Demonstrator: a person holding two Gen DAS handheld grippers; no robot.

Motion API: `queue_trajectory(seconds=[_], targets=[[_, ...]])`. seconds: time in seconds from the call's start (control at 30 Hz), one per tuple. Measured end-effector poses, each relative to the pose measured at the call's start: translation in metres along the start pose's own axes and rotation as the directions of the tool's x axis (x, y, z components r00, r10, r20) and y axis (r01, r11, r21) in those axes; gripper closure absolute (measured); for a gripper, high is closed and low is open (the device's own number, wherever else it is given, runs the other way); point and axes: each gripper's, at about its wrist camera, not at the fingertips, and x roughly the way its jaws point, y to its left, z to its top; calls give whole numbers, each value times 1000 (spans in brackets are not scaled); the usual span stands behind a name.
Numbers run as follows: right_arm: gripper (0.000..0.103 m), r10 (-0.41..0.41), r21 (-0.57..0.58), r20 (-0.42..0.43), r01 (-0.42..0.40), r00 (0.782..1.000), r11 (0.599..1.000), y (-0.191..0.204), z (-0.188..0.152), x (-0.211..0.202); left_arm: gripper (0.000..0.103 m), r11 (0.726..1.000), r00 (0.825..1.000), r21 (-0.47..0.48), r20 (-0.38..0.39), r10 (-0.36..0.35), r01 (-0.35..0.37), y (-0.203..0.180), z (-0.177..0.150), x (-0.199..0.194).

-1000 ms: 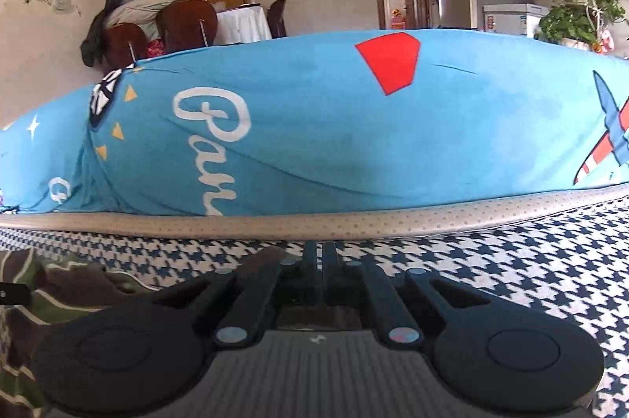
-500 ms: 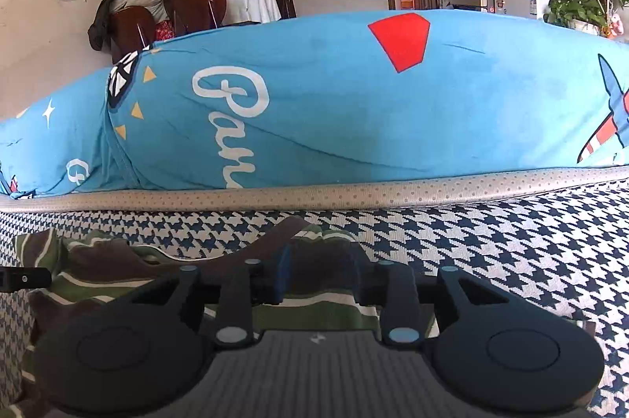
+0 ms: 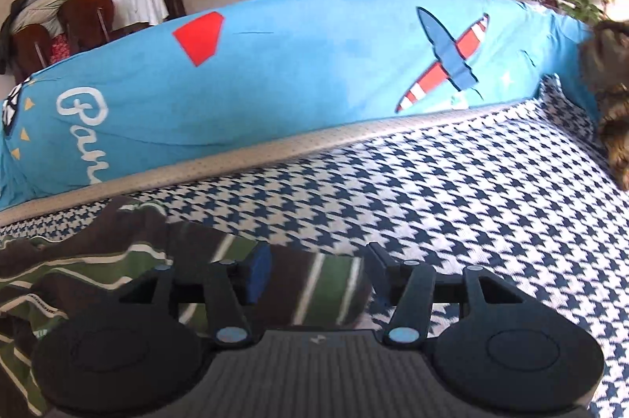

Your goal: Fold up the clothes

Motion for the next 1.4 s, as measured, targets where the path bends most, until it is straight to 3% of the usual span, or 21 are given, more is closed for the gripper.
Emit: queue_trajectory(seconds=[0.17, 0.47, 0.53, 0.6, 0.7, 0.9, 1.1, 1.3, 1.4], targets=[[44, 7, 89, -72, -1, 997, 996, -17, -8, 9, 0, 1000, 1000, 19, 0, -1, 1, -5, -1, 0], [44, 19, 45, -79, -15, 997, 999, -2, -18, 14, 0, 1000, 1000, 19, -13, 6, -6, -4, -2, 5], [57, 21, 36, -80, -18, 997, 999, 1, -20, 15, 0, 1000, 1000, 18, -13, 7, -6, -4, -2, 4], [82, 24, 26, -82, -22, 996, 999, 5, -22, 16, 0, 1000, 1000, 19, -12, 7, -7, -4, -2, 4], [94, 19, 10, -75, -18, 997, 1000, 9, -24, 17, 0, 1000, 1000, 23, -10, 9, -9, -5, -3, 4], [97, -46, -27, 33, 47, 998, 999, 16, -17, 5, 0, 1000, 1000, 28, -19, 15, -14, -6, -4, 5], [98, -180, -21, 177, 186, 968, 982, 11, 0, -10, 0, 999, 999, 41, -31, 11, -10, -9, -6, 7], [97, -225, 40, 107, 222, 968, 974, -2, 0, 4, 0, 998, 999, 55, -45, 10, -7, -13, -8, 8], [97, -264, 67, 109, 258, 958, 964, -8, -1, 2, 0, 999, 999, 52, -50, 11, -8, -12, -8, 6]])
